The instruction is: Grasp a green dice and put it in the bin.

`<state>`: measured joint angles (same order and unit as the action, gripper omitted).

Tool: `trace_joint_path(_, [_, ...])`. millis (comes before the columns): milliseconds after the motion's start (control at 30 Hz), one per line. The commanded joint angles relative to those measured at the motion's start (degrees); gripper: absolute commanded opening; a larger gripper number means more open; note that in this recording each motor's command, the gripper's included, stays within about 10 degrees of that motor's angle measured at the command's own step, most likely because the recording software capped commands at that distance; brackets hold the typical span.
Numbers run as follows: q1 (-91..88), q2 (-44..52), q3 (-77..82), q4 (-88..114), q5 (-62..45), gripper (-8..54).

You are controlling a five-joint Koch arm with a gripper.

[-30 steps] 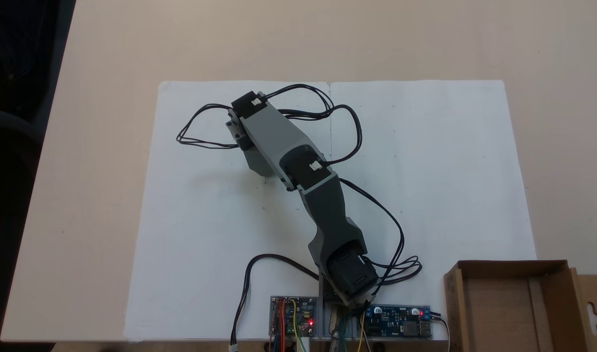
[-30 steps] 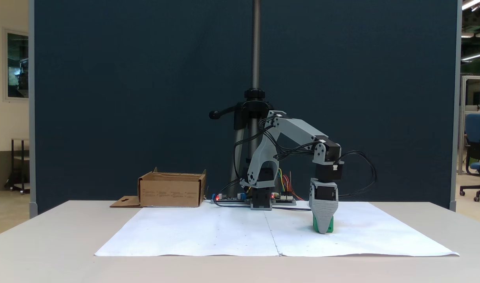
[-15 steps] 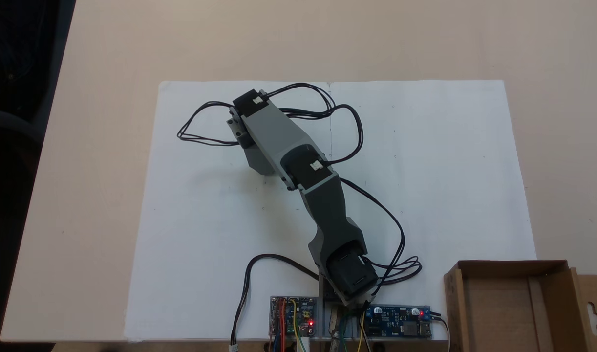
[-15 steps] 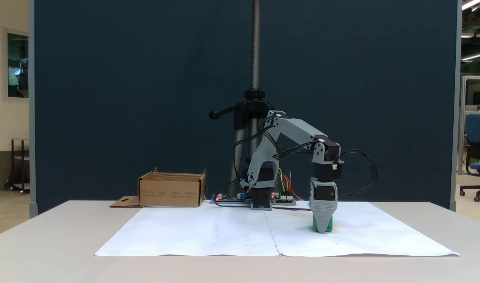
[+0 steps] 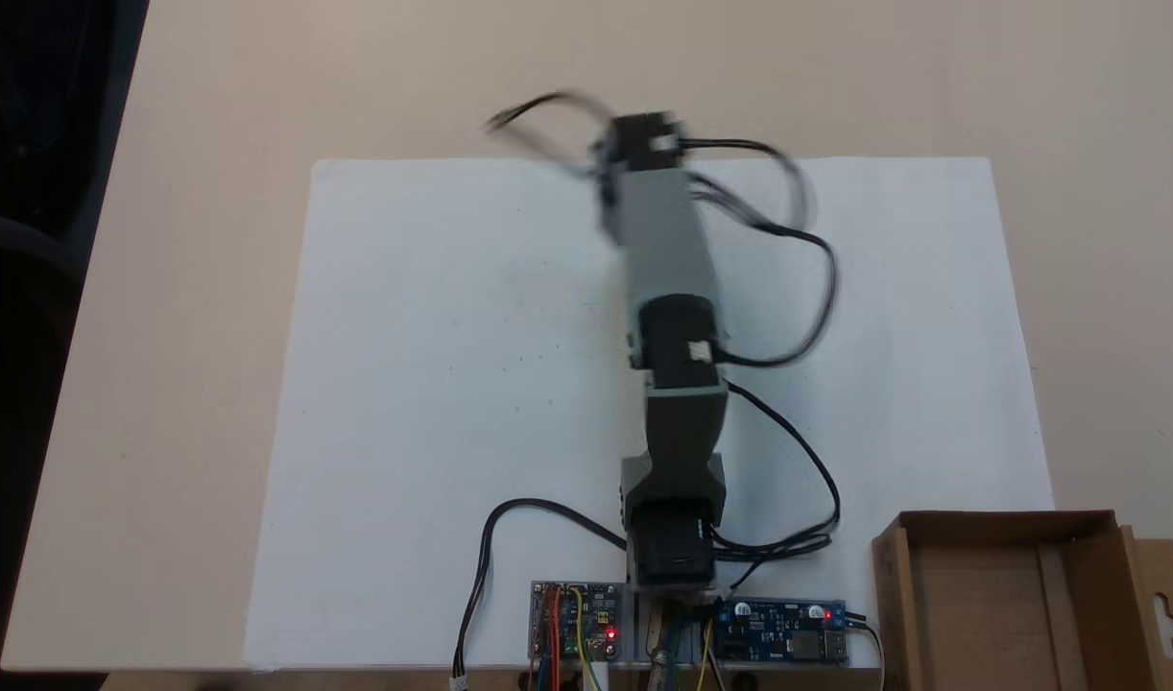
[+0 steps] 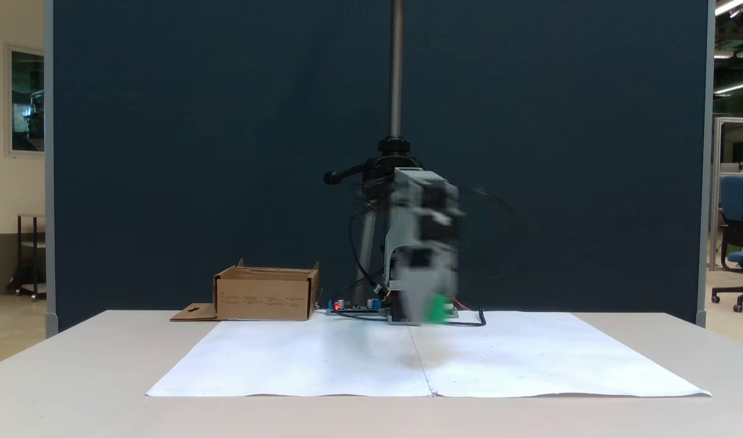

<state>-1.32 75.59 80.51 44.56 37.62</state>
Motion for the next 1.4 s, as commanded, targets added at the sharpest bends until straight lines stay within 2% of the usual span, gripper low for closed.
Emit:
trace_joint_path(0, [4.7,3.1,-3.2,-0.9,-5.4,11.6])
trace_joint_path(133, [18.4,5.1,-6.4,-1.0,-14.4,11.6])
trace_joint_path(700, [62.6,15.2,-6.4,0.5,-39.1,11.6])
trace_joint_path(1000, [82.4,16.1,-6.3,5.9,-47.6,11.6])
trace_joint_path(1367, [97.6,14.1,-6.0,5.7,-55.5,11.6])
